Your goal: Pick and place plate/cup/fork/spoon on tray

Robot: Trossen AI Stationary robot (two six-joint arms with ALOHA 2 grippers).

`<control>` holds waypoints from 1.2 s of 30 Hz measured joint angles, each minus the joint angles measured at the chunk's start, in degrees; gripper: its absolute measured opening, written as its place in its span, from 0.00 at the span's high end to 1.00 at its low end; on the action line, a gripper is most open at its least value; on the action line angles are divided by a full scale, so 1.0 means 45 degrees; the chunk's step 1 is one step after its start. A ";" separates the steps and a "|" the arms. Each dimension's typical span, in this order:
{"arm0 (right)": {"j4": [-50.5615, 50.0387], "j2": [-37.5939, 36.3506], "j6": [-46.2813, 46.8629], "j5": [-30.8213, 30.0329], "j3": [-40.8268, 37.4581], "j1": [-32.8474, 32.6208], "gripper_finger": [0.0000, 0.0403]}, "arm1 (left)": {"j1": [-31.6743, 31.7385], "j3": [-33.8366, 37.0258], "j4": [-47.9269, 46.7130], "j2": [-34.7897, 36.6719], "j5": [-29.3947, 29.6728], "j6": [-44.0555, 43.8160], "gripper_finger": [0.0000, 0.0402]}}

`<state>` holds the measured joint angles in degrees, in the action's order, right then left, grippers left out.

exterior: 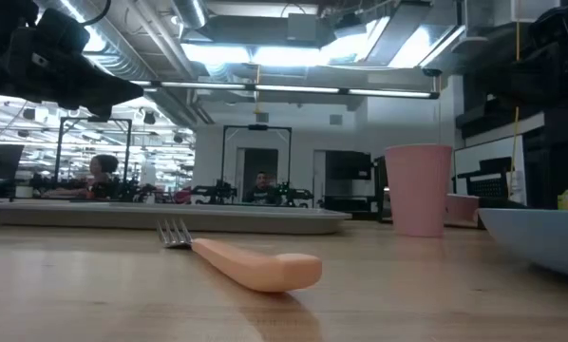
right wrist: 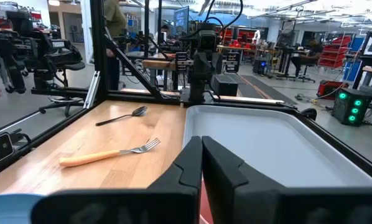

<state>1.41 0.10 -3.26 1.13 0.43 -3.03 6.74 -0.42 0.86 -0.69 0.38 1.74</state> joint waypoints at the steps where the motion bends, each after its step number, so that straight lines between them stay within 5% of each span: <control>1: -0.0001 0.0000 -0.0002 0.0000 -0.0001 -0.0003 0.96 | 0.0000 0.0001 0.0000 0.0000 0.0000 0.0002 0.93; 11: 0.0000 0.0003 0.0006 0.0000 -0.0003 0.0000 0.96 | -0.0003 0.0003 0.0005 0.0000 0.0406 0.4031 0.93; 16: 0.0171 0.0005 0.0770 -0.0003 -0.0005 -0.0002 0.96 | 0.0001 0.0008 0.0072 0.0000 0.0403 0.4052 0.93; 25: 0.1572 0.0005 0.1497 -0.0566 -0.0004 -0.0005 0.96 | -0.0003 0.0008 0.1482 0.0000 -0.0283 0.0802 0.93; 31: 0.2385 0.0005 0.2622 -0.1826 0.0000 0.0000 0.96 | -0.0003 0.0008 0.2180 0.0005 0.2302 -0.1722 0.93; 36: 0.2447 0.0005 0.1300 -0.2016 0.0000 0.0000 0.96 | 0.0002 0.0008 0.2741 0.0005 0.5445 -0.0839 0.93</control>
<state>12.42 0.12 2.59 -7.94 0.43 -3.03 6.74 -0.38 13.20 -0.67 24.88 -2.04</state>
